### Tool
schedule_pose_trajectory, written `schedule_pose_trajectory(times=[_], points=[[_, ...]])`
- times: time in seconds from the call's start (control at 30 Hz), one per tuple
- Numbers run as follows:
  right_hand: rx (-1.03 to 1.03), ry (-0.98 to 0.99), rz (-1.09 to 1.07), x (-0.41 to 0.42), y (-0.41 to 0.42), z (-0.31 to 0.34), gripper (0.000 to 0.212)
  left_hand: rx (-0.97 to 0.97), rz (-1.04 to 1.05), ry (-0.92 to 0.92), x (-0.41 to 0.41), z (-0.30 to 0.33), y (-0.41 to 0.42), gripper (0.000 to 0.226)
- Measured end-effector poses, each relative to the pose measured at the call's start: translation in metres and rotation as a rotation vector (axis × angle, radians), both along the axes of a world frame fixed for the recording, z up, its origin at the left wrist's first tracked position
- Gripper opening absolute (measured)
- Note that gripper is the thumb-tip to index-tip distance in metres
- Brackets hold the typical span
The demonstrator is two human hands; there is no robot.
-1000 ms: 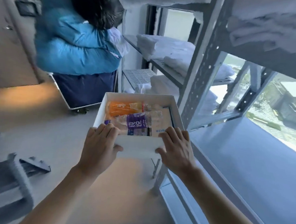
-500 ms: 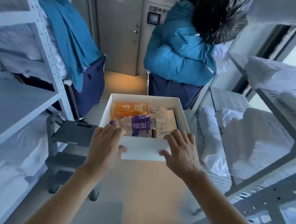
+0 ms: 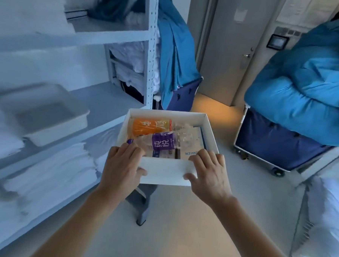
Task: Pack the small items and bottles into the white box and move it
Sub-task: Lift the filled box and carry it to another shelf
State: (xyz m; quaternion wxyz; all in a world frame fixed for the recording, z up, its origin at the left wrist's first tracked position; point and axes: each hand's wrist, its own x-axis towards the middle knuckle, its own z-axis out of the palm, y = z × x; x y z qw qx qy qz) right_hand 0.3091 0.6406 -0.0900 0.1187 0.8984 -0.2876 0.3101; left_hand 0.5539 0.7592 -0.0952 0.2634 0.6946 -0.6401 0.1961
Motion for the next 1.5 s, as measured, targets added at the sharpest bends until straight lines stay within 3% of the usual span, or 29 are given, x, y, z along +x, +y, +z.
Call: schedule_pose_trajectory(times=[0.37, 0.73, 1.5], points=[[0.035, -0.036, 0.345, 0.075, -0.006, -0.008, 0.056, 0.004, 0.368, -0.060, 0.017, 0.006, 0.070, 0.078], [0.049, -0.032, 0.546, 0.185, 0.031, -0.005, 0.061, 0.007, 0.570, -0.021, 0.086, 0.007, 0.137, 0.084], [0.000, -0.015, 0.681, 0.436, 0.070, 0.000, 0.055, -0.039, 0.661, 0.037, 0.313, -0.008, 0.192, 0.081]])
